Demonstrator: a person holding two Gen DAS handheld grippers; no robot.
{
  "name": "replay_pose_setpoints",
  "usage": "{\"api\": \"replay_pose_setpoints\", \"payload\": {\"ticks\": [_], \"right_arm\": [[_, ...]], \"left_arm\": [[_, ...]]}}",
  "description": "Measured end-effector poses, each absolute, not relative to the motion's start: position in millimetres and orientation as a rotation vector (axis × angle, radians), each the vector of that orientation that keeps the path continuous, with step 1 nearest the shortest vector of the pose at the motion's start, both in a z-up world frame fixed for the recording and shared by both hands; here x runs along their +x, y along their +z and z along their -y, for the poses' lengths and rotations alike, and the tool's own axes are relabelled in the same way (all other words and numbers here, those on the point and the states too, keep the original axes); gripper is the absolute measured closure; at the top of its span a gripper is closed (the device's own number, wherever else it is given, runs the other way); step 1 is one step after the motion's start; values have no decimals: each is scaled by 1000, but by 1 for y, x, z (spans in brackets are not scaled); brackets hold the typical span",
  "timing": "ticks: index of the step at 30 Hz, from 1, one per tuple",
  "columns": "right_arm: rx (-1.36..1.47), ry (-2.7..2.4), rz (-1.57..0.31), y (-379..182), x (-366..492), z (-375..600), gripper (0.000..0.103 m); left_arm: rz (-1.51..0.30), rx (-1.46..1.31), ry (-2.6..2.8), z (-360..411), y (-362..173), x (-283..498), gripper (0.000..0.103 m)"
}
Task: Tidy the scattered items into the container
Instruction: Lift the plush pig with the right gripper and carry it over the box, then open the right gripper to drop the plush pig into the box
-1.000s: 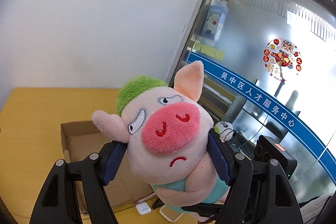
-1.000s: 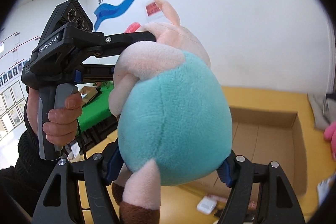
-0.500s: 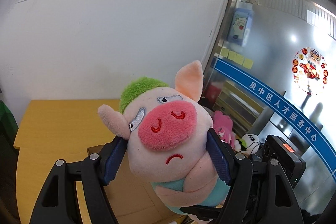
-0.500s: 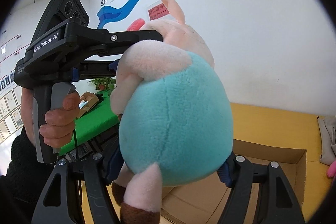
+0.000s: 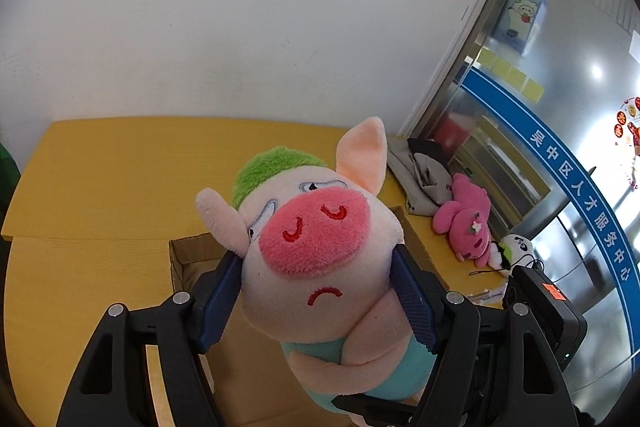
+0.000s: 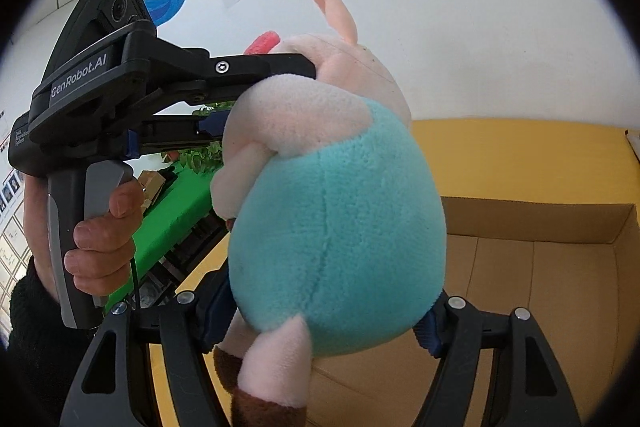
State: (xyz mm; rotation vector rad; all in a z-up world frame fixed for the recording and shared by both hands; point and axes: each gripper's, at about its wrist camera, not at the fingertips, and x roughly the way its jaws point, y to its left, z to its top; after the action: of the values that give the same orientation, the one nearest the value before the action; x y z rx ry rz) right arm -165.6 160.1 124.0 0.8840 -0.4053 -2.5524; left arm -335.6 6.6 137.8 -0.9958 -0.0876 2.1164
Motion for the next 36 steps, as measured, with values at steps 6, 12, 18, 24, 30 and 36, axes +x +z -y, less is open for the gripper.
{"api": "replay_pose_setpoints", "payload": {"ticks": [6,12,18,24,30,36], "right_arm": [[981,-2500,488,78,-200,-166,32],[1121,-2439,603,18,-233,-165,32],[1236,-2368,745,-26,-257,-168,32],[1375,-2310,763,-42,-272,-169,16],[1429,-2342,671,-31,-268,-170,16],[1350,-2384,549,15,-242,-185,16]], "left_arm": [[53,-1105,2110,-25,90,-370,26],[-12,-1239,2110,-41,31,-395,26],[-15,-1322,2112,-40,-5,-411,26],[-14,-1358,2128,-45,-25,-415,20],[73,-1331,2205,-24,-20,-420,16],[159,-1199,2250,-2,16,-407,16]]}}
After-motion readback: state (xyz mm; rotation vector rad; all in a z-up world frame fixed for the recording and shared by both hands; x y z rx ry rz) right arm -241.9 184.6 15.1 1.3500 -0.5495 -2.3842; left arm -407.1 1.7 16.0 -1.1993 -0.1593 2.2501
